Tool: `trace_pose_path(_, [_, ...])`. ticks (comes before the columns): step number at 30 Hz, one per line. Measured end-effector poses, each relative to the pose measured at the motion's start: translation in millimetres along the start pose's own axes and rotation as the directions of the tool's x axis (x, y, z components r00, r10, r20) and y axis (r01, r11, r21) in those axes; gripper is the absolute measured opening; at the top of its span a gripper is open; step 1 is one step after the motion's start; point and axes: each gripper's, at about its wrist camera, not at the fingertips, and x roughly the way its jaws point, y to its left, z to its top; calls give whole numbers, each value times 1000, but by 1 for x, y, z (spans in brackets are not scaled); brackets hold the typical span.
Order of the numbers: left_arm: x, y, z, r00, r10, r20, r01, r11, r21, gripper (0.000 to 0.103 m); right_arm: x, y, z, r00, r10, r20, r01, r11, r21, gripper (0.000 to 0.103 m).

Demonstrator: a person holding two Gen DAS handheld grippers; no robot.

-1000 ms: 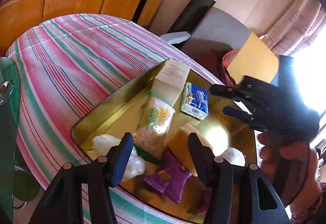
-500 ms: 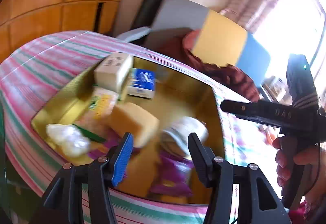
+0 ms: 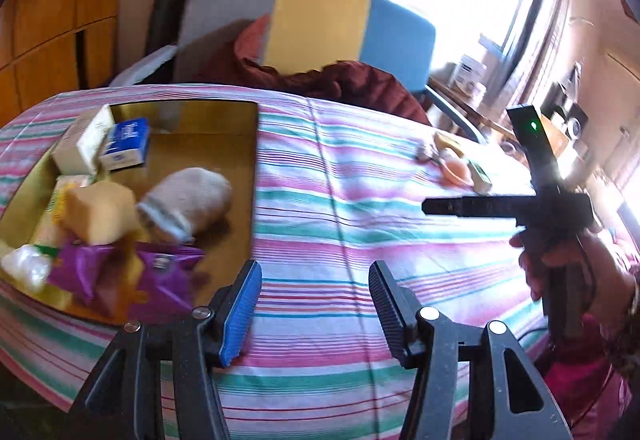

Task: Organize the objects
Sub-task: 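Move both tools back from the tray toward the remaining items, then grasp the pink puff with the left gripper while the right gripper grasps the green box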

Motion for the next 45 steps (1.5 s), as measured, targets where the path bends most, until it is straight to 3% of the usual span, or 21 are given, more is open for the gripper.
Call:
trace_pose_path(5, [9, -25, -5, 999, -17, -41, 20, 998, 62, 56, -19, -60, 10, 994, -87, 59, 83, 994, 71, 78])
trace_pose_path(10, [17, -41, -7, 998, -17, -68, 24, 996, 90, 56, -44, -130, 32, 967, -203, 153, 164, 958, 234, 78])
trace_pose_path(16, [32, -56, -10, 993, -12, -115, 25, 993, 117, 56, -33, -181, 48, 954, -252, 160, 192, 929, 317, 78])
trace_pose_path(20, [41, -68, -10, 991, -2, -136, 22, 989, 146, 56, -16, -194, 51, 959, -245, 146, 188, 929, 319, 70])
trace_pose_path(29, [66, -97, -1, 984, -11, -175, 43, 983, 179, 56, 6, -208, 53, 984, -170, 58, 141, 931, 336, 34])
trace_pose_path(34, [84, -119, 19, 984, -37, -176, 70, 980, 185, 56, 4, -209, 51, 989, -145, 38, 121, 922, 367, 33])
trace_pose_path(41, [134, -170, 54, 980, -40, -197, 86, 969, 233, 57, -8, -228, 42, 979, -200, -33, 195, 883, 428, 32])
trace_pose_path(45, [167, -199, 78, 977, -43, -207, 98, 960, 263, 58, -9, -235, 44, 980, -196, -46, 197, 884, 424, 32])
